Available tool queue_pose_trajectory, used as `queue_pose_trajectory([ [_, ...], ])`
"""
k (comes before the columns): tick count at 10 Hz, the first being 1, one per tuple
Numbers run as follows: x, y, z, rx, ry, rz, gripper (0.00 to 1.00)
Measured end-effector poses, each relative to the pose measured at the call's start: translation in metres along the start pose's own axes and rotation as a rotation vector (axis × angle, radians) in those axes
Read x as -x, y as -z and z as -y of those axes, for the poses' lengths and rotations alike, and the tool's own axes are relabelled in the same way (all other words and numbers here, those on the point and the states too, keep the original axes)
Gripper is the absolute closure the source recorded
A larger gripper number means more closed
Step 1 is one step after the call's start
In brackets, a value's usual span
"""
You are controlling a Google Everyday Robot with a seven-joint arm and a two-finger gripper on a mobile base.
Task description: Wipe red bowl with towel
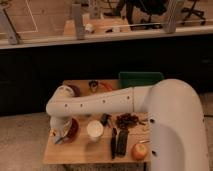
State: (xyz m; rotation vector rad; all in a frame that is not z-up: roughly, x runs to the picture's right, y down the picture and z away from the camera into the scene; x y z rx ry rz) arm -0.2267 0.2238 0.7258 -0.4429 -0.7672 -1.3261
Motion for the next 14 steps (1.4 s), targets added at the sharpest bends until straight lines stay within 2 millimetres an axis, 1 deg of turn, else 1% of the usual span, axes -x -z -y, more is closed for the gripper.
queue_pose_trajectory([
  [1, 0.002, -0.003, -0.008, 0.009, 0.004, 0.008, 1.0],
  [3, -0.003, -0.004, -0.03, 0.021, -0.027, 0.012, 1.0],
  [4, -0.012, -0.003, -0.041, 0.025, -0.055, 0.009, 1.0],
  [5, -0.026, 0.0, -0.05, 0.023, -0.089, -0.001, 1.0],
  [7, -0.043, 0.007, -0.046, 0.008, -0.115, -0.017, 1.0],
  [8, -0.048, 0.011, -0.044, 0.002, -0.123, -0.023, 1.0],
  [9, -0.049, 0.012, -0.04, -0.004, -0.119, -0.027, 1.0],
  [12, -0.042, 0.008, -0.006, -0.014, -0.077, -0.031, 1.0],
  [14, -0.033, 0.006, 0.009, -0.019, -0.041, -0.031, 1.0],
])
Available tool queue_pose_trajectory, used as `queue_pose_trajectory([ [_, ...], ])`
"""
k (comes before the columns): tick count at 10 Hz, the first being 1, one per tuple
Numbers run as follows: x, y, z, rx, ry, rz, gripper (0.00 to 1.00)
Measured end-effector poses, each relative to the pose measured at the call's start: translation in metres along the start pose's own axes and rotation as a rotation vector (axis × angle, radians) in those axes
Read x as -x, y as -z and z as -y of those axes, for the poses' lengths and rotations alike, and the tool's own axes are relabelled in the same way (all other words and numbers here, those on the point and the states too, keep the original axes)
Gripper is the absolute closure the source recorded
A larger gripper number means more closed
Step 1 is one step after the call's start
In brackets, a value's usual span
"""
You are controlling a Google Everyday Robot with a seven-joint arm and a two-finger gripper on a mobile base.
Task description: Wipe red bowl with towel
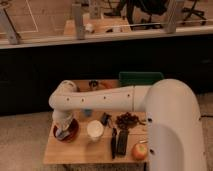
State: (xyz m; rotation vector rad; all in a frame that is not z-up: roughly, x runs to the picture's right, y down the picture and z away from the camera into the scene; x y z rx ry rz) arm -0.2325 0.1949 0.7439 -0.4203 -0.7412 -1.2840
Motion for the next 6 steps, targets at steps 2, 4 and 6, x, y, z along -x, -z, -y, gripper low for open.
queue_pose_trajectory([
  [2, 0.012, -0.001, 0.009, 0.0, 0.036, 0.004, 1.0],
  [4, 0.021, -0.003, 0.003, 0.017, 0.067, 0.008, 1.0],
  [6, 0.019, -0.003, -0.016, 0.037, 0.068, 0.005, 1.0],
])
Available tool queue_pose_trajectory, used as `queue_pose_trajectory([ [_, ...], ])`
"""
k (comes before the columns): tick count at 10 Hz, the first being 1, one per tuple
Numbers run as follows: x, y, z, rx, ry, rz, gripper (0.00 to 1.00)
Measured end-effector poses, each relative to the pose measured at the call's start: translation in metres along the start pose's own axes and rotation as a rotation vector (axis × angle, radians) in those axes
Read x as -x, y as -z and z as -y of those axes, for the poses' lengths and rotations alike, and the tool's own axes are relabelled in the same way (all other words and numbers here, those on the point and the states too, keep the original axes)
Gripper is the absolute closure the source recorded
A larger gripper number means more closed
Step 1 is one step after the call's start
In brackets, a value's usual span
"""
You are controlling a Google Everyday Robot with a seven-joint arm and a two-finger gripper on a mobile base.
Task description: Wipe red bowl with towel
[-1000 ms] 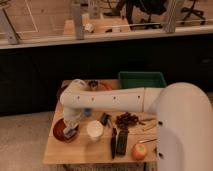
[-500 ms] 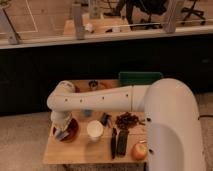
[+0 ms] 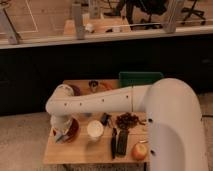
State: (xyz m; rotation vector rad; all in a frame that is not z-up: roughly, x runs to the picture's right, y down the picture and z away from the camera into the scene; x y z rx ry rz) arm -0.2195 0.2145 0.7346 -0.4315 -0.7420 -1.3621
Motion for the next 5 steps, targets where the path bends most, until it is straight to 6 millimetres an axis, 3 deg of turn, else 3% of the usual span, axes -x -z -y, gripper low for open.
queue_pose_trajectory([
  [2, -0.01, 0.003, -0.023, 0.009, -0.032, -0.008, 1.0],
  [5, -0.034, 0.01, -0.032, 0.011, -0.076, -0.033, 1.0],
])
